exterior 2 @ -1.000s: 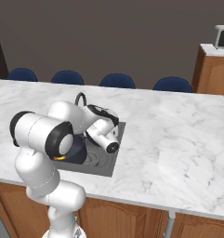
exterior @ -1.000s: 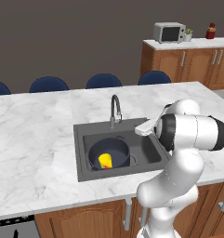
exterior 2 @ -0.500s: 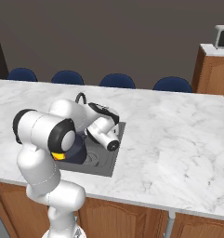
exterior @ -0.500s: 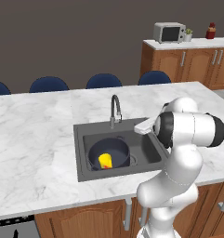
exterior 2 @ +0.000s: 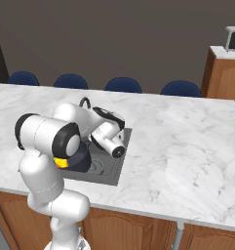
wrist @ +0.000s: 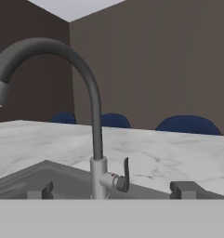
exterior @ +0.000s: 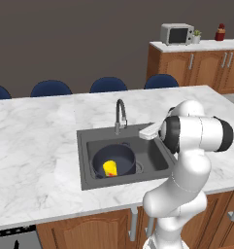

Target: Pick the cup and pot and place them in the sink. Then turn on the water.

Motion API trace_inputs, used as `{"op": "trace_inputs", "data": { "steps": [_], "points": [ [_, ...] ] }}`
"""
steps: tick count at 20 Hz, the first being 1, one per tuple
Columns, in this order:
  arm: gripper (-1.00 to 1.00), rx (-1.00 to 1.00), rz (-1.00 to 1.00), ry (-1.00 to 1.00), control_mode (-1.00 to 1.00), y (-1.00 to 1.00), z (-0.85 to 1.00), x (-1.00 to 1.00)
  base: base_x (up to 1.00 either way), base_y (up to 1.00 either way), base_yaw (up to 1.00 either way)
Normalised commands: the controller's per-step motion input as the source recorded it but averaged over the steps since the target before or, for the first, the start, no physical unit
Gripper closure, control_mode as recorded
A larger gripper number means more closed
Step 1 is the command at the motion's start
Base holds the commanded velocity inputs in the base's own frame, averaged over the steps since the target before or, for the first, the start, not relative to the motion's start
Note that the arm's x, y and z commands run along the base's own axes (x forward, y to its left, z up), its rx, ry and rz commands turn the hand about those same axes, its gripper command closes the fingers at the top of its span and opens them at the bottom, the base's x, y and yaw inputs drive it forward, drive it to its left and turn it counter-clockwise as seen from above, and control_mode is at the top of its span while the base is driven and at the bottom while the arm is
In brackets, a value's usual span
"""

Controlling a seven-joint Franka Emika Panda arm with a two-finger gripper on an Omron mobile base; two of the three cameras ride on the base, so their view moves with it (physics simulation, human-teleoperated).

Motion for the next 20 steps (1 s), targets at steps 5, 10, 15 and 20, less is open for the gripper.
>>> {"op": "trace_inputs", "data": {
  "steps": [5,10,15,20],
  "points": [
    [-1.0,0.0,-0.01,0.0,-1.0,0.19,-0.04,0.08,0.0,0.0,0.0],
    [-1.0,0.0,-0.01,0.0,-1.0,0.14,-0.04,0.11,0.0,0.0,0.0],
    [-1.0,0.0,0.0,0.0,-1.0,0.1,-0.02,0.14,0.0,0.0,0.0],
    [-1.0,0.0,0.0,0.0,-1.0,0.04,0.0,0.13,0.0,0.0,0.0]
  ]
}}
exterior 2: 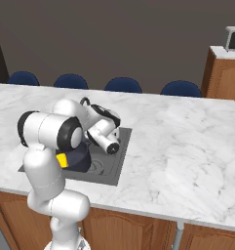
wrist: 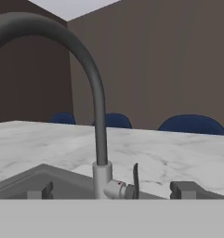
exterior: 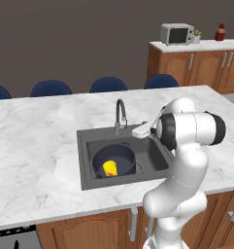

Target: Pick the cup and pot and place them in the sink. Then turn on the water.

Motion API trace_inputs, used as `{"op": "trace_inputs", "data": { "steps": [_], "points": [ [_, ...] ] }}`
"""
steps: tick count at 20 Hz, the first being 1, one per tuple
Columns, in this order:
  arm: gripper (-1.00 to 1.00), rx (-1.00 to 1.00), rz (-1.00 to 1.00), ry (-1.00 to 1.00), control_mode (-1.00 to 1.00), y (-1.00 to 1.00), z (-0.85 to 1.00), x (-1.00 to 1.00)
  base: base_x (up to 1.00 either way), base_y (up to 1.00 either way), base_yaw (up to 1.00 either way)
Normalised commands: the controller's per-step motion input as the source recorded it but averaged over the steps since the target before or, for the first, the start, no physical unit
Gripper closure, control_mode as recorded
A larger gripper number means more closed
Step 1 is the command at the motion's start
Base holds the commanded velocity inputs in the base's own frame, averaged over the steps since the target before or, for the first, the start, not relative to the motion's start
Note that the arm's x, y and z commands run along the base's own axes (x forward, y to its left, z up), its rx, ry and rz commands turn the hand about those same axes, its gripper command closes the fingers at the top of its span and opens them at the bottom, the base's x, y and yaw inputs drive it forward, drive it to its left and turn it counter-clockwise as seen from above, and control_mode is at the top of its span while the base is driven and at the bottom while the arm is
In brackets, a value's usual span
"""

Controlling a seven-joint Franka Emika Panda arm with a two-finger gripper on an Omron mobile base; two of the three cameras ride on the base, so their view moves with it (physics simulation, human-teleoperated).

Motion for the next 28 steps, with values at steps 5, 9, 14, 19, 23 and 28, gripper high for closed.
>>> {"op": "trace_inputs", "data": {
  "steps": [5,9,14,19,23,28],
  "points": [
    [-1.0,0.0,0.0,0.0,-1.0,0.01,-0.02,0.11,0.0,0.0,0.0],
    [-1.0,0.0,0.0,0.0,-1.0,0.01,-0.05,0.1,0.0,0.0,0.0],
    [-1.0,0.0,0.0,0.0,-1.0,0.02,-0.09,0.08,0.0,0.0,0.0],
    [-1.0,0.0,0.0,0.0,-1.0,0.04,-0.12,0.05,0.0,0.0,0.0],
    [-1.0,0.0,0.0,0.0,-1.0,0.06,-0.12,0.04,0.0,0.0,0.0],
    [-1.0,0.0,0.0,0.0,-1.0,0.1,-0.08,0.07,0.0,0.0,0.0]
  ]
}}
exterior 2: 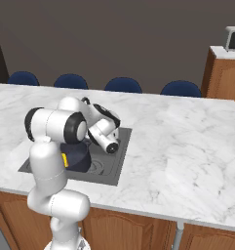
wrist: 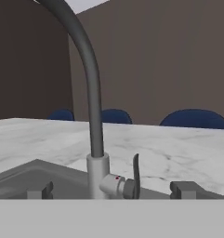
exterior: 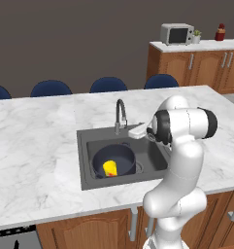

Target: Pick the cup and pot and place them in the sink. Then turn on the water.

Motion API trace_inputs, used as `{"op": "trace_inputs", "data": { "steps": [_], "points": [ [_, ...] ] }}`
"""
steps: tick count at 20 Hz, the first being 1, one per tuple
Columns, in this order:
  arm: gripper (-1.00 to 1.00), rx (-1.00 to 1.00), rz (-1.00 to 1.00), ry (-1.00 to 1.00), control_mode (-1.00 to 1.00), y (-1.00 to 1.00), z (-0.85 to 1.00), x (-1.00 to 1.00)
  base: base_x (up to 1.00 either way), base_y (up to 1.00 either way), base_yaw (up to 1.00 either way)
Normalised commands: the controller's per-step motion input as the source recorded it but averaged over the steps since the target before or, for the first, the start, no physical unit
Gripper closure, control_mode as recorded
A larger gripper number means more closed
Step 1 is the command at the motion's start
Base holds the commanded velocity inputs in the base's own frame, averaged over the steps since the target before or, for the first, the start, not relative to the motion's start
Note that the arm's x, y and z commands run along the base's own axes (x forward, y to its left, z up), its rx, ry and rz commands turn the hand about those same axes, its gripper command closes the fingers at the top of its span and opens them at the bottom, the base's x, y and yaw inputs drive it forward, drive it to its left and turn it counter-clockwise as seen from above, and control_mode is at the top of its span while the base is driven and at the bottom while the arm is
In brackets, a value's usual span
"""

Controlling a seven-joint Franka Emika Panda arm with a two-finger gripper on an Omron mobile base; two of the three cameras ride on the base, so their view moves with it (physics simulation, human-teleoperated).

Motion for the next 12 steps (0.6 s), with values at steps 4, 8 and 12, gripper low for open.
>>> {"op": "trace_inputs", "data": {
  "steps": [4,8,12],
  "points": [
    [-1.0,0.0,0.0,0.0,-1.0,0.09,-0.05,0.09,0.0,0.0,0.0],
    [-1.0,0.0,0.0,0.0,-1.0,0.07,-0.04,0.09,0.0,0.0,0.0],
    [-1.0,0.0,0.0,0.0,-1.0,0.03,-0.02,0.11,0.0,0.0,0.0]
  ]
}}
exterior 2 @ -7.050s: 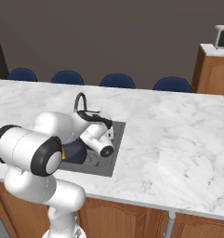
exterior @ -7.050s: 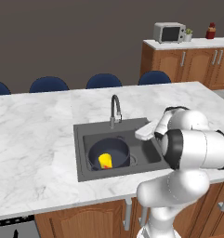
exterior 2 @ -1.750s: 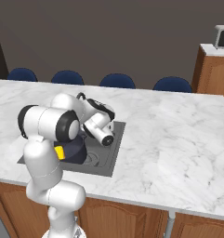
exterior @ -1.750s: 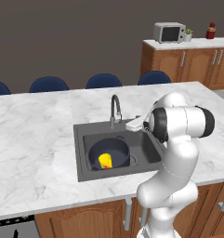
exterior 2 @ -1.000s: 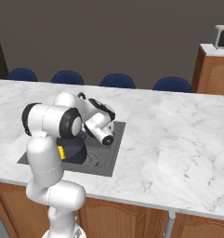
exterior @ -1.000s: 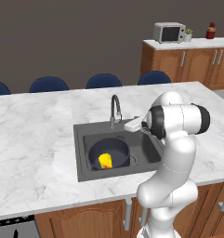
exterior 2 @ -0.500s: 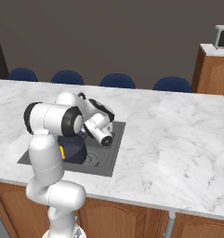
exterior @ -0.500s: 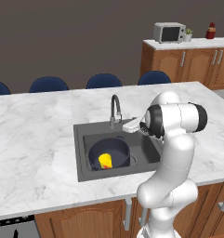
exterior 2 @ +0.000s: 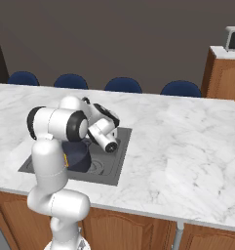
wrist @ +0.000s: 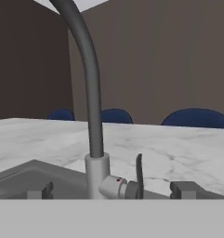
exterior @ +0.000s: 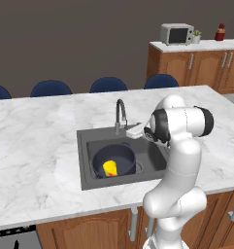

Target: Pick the cup and pot and place them in the sink. Then turn on the water.

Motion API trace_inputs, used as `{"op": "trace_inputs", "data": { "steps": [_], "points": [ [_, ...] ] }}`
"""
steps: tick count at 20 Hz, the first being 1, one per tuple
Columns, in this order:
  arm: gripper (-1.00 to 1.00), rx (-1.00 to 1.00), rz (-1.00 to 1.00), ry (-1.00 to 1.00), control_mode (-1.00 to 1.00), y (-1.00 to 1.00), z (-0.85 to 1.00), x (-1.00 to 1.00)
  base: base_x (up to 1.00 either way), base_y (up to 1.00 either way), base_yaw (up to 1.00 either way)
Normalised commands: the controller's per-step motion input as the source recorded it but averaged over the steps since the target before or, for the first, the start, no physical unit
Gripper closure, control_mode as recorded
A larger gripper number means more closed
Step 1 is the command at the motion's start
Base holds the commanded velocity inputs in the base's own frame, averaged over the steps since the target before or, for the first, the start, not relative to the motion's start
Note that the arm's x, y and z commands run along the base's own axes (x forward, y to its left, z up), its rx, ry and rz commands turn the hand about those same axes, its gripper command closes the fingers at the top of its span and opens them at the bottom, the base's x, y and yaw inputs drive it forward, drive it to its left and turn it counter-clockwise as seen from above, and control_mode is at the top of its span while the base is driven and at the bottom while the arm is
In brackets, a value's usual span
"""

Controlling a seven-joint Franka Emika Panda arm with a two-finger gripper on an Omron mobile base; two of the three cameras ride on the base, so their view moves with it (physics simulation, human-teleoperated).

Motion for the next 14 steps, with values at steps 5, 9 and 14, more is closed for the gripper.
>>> {"op": "trace_inputs", "data": {
  "steps": [5,9,14],
  "points": [
    [-1.0,0.0,0.0,0.0,-1.0,0.0,0.0,0.15,0.0,0.0,0.0],
    [-1.0,0.0,0.0,0.0,-1.0,0.0,-0.04,0.13,0.0,0.0,0.0],
    [-1.0,0.0,0.0,0.0,-1.0,0.0,-0.09,0.14,0.0,0.0,0.0]
  ]
}}
